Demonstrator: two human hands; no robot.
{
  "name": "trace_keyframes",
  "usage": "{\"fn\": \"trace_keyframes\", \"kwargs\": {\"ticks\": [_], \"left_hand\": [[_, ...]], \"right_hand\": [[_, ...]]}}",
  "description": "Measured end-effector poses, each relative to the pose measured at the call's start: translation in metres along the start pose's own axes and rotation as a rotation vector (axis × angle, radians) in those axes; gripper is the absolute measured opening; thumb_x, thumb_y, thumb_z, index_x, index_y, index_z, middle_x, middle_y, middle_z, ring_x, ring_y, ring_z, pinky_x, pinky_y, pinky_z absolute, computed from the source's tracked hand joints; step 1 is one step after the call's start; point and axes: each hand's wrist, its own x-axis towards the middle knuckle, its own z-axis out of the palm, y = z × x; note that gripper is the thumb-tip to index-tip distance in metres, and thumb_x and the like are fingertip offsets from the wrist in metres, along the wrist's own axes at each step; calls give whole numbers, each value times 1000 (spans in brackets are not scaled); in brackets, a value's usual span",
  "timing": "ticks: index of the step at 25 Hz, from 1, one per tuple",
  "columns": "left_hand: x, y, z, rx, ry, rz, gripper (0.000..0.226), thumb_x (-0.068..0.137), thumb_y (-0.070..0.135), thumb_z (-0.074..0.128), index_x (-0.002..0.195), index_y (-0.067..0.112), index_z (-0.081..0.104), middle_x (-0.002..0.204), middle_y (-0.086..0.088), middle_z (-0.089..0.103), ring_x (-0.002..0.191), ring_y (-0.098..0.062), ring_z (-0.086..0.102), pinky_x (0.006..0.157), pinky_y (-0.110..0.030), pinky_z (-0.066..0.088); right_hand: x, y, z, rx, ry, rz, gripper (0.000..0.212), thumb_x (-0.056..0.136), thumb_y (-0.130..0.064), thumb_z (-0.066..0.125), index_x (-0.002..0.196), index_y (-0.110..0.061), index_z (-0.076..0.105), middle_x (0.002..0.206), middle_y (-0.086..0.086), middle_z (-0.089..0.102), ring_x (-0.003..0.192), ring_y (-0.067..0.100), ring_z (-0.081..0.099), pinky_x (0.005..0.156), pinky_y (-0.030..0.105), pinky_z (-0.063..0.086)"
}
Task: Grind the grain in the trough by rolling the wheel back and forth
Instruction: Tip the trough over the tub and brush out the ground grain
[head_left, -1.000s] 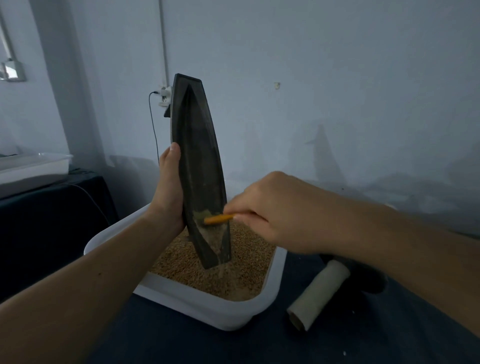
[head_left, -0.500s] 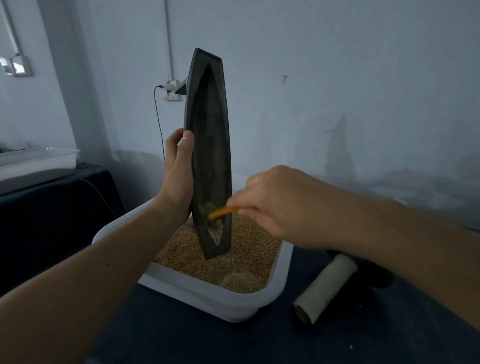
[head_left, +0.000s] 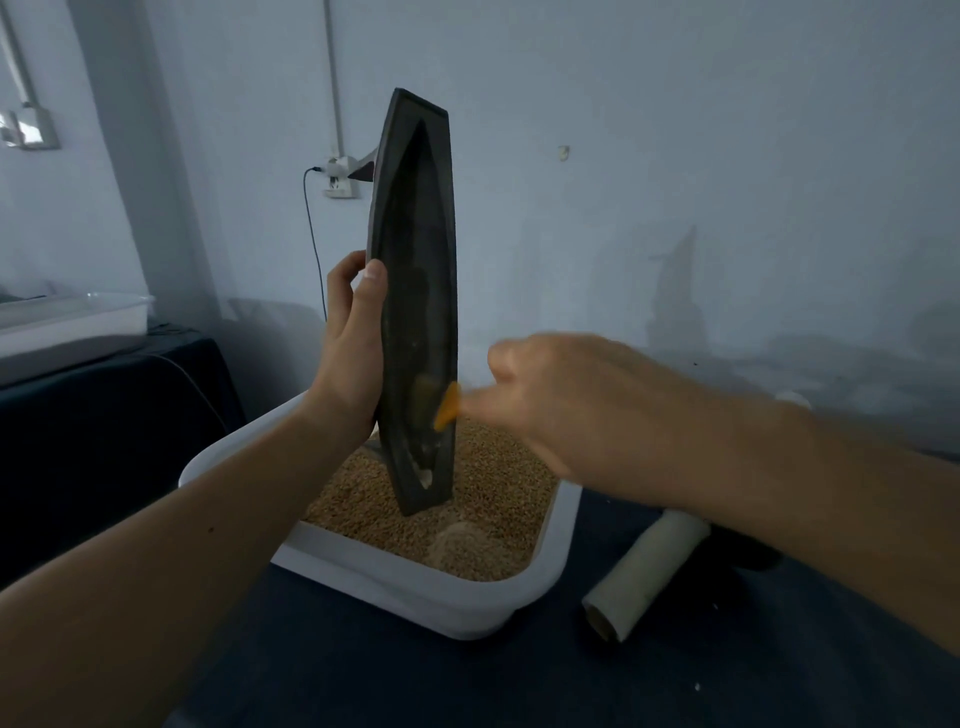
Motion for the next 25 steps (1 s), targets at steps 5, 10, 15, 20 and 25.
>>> {"fn": "trace_keyframes", "kwargs": {"ticks": [5, 10, 15, 20, 25], "left_hand": [[1, -3, -2, 8, 23, -1, 32, 92, 65, 48, 119, 47, 49, 116, 3, 61, 102, -16, 67, 81, -46, 60], [3, 0, 0, 6, 24, 3, 33, 92, 65, 48, 120, 47, 49, 119, 2, 60, 104, -16, 67, 82, -45, 60], [2, 1, 1, 17, 17, 20, 32, 94, 63, 46, 121, 46, 47, 120, 0, 59, 104, -16, 66, 83, -45, 60], [-2, 1, 9, -47, 29, 1, 40, 94, 63, 47, 126, 39, 46, 123, -4, 59, 109, -20, 65, 88, -48, 57], [0, 3, 7, -39, 9, 0, 39, 95, 62, 46, 127, 41, 45, 123, -3, 60, 108, -21, 66, 85, -49, 58]], "right_hand": [[-25, -9, 3, -24, -89, -70, 31, 80, -10, 70, 107, -25, 70, 79, -6, 35, 63, 12, 44, 45, 25, 35], [-17, -5, 6, -56, -28, -46, 36, 87, -8, 61, 117, -26, 66, 81, -8, 29, 70, 9, 39, 52, 22, 30], [-35, -7, 6, 28, -23, -38, 33, 84, -9, 60, 110, -26, 71, 78, -9, 30, 62, 6, 35, 49, 19, 26], [-11, -4, 7, 28, 154, 134, 41, 95, -4, 52, 132, -17, 63, 81, -5, 37, 64, 6, 33, 55, 19, 29], [-41, -16, 17, 123, 1, 15, 31, 90, -11, 55, 115, -24, 68, 78, -12, 33, 63, 3, 34, 50, 19, 34]]}}
